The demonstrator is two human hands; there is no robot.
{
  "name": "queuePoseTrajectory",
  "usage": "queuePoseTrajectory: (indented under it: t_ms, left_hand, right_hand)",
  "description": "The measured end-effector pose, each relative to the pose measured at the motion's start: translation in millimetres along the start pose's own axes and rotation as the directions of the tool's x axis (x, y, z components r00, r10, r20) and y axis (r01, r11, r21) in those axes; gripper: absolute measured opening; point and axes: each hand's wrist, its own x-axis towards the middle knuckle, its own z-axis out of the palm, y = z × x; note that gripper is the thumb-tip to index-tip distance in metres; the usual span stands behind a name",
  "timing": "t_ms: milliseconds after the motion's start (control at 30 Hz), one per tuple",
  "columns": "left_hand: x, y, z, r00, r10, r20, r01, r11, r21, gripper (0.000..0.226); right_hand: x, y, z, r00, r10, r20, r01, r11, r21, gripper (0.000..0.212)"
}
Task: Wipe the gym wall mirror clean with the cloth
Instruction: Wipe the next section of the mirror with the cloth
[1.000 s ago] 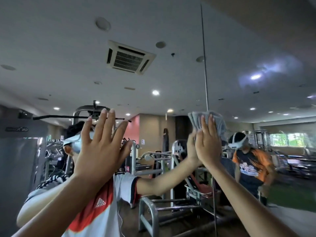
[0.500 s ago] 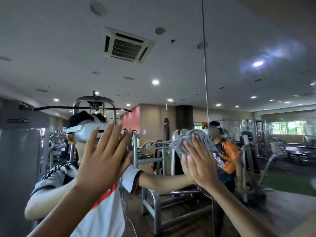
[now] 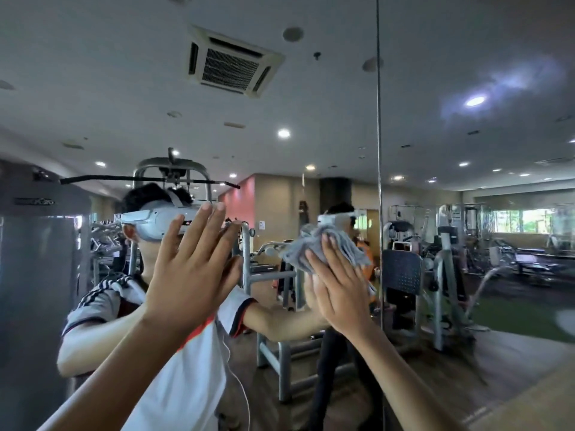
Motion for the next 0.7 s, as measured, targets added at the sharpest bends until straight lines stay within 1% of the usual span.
queuePoseTrajectory:
  t_ms: [33,67,100,133,167,200,233,267,300,333,400,467,500,533,567,600,633,667,700]
  left_hand:
    - [-1.1,0.0,0.8,1.000,0.000,-0.001,0.000,1.000,-0.002,0.050]
    - [-2.5,0.2,1.5,1.000,0.002,0.000,-0.002,1.000,-0.001,0.049]
    - [-4.0,0.3,1.8,1.000,0.006,0.004,-0.006,1.000,0.005,0.049]
    - [-5.4,0.1,1.9,1.000,0.011,0.012,-0.011,1.000,0.012,0.050]
    - [-6.1,-0.4,2.0,1.000,0.018,0.018,-0.018,1.000,0.018,0.050]
    - [-6.3,-1.4,1.8,0.999,0.026,0.019,-0.026,0.999,0.019,0.050]
    - [-6.2,-2.5,1.6,0.999,0.037,0.016,-0.037,0.999,0.015,0.050]
    - [-6.6,-4.3,1.4,0.999,0.048,0.011,-0.048,0.999,0.006,0.050]
    - [-8.0,-6.7,0.7,0.998,0.060,0.005,-0.060,0.998,-0.007,0.050]
    - [-10.8,-9.5,-0.3,0.997,0.072,0.001,-0.072,0.997,-0.021,0.051]
    - [-20.7,-16.4,-3.5,0.996,0.092,-0.004,-0.093,0.995,-0.040,0.051]
    - [-30.4,-23.9,-7.6,0.995,0.101,-0.011,-0.102,0.994,-0.051,0.049]
    - [-33.6,-27.1,-9.5,0.995,0.102,-0.014,-0.103,0.993,-0.056,0.049]
    - [-35.7,-29.9,-11.4,0.995,0.102,-0.018,-0.103,0.993,-0.058,0.049]
    - [-37.7,-32.7,-13.2,0.995,0.102,-0.019,-0.103,0.993,-0.058,0.049]
    - [-39.3,-34.7,-14.4,0.994,0.103,-0.020,-0.104,0.993,-0.056,0.049]
    - [-41.3,-36.6,-15.4,0.994,0.104,-0.021,-0.105,0.993,-0.056,0.049]
    - [-43.4,-39.0,-17.0,0.994,0.104,-0.023,-0.105,0.993,-0.055,0.049]
    - [-45.8,-42.0,-18.7,0.995,0.100,-0.025,-0.102,0.993,-0.053,0.049]
  right_hand:
    - [-12.1,10.6,-4.6,1.000,0.023,-0.005,-0.023,1.000,0.007,0.043]
    - [-20.9,20.3,-1.9,0.996,0.088,-0.015,-0.088,0.996,0.000,0.043]
    - [-22.7,25.0,-0.6,0.980,0.198,-0.024,-0.199,0.980,-0.003,0.045]
    - [-16.8,26.3,3.3,0.933,0.356,-0.050,-0.356,0.934,0.009,0.046]
    - [-3.3,23.6,7.0,0.846,0.525,-0.090,-0.525,0.851,0.029,0.046]
    - [14.9,17.8,10.2,0.742,0.660,-0.122,-0.658,0.751,0.061,0.048]
    - [34.1,10.6,11.3,0.654,0.745,-0.133,-0.741,0.666,0.082,0.052]
    - [52.5,3.2,13.1,0.607,0.784,-0.132,-0.780,0.619,0.090,0.058]
    - [68.4,-6.9,14.0,0.605,0.788,-0.118,-0.784,0.615,0.083,0.063]
    - [79.9,-18.3,13.4,0.640,0.761,-0.104,-0.760,0.647,0.060,0.065]
    - [84.8,-41.8,13.7,0.775,0.625,-0.094,-0.628,0.778,-0.008,0.063]
    - [70.2,-50.8,13.1,0.901,0.424,-0.091,-0.428,0.903,-0.039,0.056]
    - [56.3,-47.8,11.7,0.954,0.289,-0.074,-0.293,0.955,-0.041,0.053]
    - [40.4,-40.7,8.9,0.988,0.147,-0.053,-0.148,0.988,-0.035,0.050]
    - [25.0,-31.8,4.7,0.999,0.029,-0.033,-0.030,0.999,-0.028,0.048]
    - [10.3,-18.0,1.5,0.999,-0.043,-0.018,0.042,0.999,-0.019,0.047]
    - [0.1,-8.9,-2.4,0.999,-0.038,-0.018,0.038,0.999,-0.004,0.046]
    - [-6.3,-1.1,-1.6,0.999,0.046,-0.027,-0.046,0.999,0.008,0.045]
    - [-6.4,1.4,1.5,0.980,0.196,-0.044,-0.196,0.981,0.011,0.046]
